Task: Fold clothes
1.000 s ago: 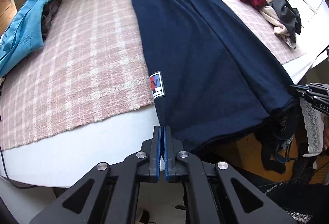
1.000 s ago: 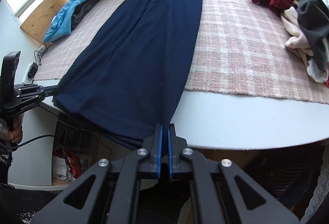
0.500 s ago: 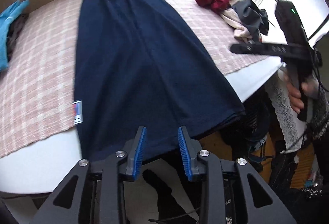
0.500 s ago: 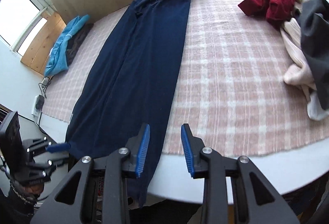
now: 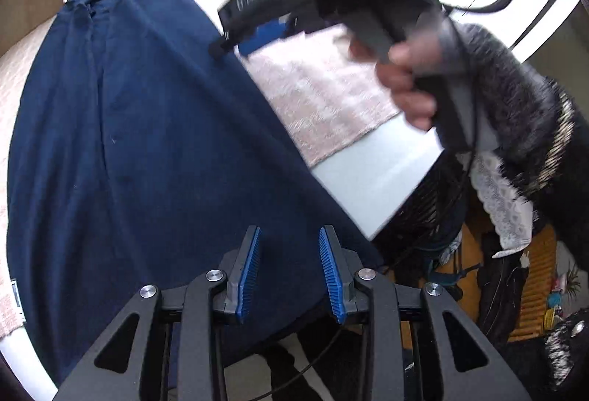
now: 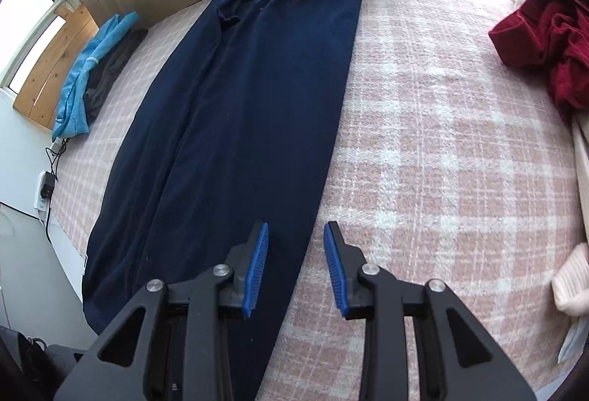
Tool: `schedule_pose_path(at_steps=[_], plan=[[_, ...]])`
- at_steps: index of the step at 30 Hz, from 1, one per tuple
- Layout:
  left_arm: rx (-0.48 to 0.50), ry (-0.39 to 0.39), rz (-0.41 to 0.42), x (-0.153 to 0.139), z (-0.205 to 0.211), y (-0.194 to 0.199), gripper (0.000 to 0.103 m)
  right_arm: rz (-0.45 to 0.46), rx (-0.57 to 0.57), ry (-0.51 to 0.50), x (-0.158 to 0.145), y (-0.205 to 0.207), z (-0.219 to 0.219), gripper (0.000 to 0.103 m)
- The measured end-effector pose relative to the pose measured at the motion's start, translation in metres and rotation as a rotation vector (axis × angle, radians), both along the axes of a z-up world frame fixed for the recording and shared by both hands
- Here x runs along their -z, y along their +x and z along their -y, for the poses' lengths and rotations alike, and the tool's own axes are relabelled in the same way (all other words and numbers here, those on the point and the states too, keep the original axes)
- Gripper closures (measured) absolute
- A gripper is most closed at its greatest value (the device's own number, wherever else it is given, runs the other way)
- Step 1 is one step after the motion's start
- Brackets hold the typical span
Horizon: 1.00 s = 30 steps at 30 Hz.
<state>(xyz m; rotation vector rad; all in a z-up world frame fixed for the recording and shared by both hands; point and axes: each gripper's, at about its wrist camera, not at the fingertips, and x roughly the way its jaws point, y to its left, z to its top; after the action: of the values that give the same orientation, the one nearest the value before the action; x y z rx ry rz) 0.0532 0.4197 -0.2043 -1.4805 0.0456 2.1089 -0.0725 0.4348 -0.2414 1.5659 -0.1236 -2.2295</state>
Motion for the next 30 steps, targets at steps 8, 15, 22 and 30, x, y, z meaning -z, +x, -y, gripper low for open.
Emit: schedule_pose_path(at_steps=[8, 15, 22, 30], plan=[[0.045, -0.016, 0.001, -0.005, -0.011, -0.001, 0.064, -0.019, 0.074, -0.008, -0.02, -0.002, -0.045, 0.097], [0.005, -0.02, -0.048, -0.017, -0.012, -0.01, 0.063, -0.002, 0.057, -0.106, -0.025, -0.1, -0.039, 0.066], [-0.067, -0.003, 0.037, -0.002, -0.006, -0.033, 0.062, -0.003, -0.05, 0.032, 0.001, -0.173, 0.011, 0.067], [-0.09, 0.003, 0.088, -0.008, -0.008, -0.04, 0.057, -0.133, -0.096, 0.182, -0.032, -0.194, 0.002, 0.079]])
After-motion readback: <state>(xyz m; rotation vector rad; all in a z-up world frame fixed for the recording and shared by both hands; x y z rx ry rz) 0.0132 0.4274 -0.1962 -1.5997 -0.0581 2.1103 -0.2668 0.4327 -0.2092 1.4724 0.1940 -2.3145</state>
